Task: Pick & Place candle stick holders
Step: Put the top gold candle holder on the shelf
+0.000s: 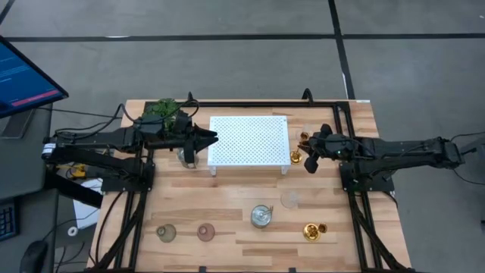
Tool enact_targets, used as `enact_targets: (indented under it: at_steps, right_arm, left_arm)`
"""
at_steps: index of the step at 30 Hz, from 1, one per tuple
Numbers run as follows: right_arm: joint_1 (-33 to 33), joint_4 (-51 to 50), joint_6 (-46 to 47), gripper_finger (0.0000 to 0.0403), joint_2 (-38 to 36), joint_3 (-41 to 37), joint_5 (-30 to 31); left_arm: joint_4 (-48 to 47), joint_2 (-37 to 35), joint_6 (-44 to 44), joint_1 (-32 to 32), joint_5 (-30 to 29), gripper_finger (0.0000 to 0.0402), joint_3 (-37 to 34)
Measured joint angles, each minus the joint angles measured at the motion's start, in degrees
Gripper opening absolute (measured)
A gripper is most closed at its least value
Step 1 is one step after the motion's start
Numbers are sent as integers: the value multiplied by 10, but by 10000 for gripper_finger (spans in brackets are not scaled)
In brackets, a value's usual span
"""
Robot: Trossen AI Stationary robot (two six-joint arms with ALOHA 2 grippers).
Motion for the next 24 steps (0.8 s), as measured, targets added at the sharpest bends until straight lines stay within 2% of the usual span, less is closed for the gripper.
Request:
enact_targets:
  at_steps: [2,8,11,17,24]
  right_arm:
    - [0,-1,3,12,0,0,0]
    - [0,-3,17,9,-1,1,2]
    - [0,-40,33,6,-1,20,3]
    - [0,-145,50,4,-1,100,14]
    - [-10,-320,85,1,9,243,36]
  left_arm:
    - [0,0,0,0,0,146,0]
    - [0,0,0,0,0,146,0]
    - [1,0,0,0,0,146,0]
    - [-1,16,0,0,0,146,0]
    - [-1,59,5,0,5,146,0]
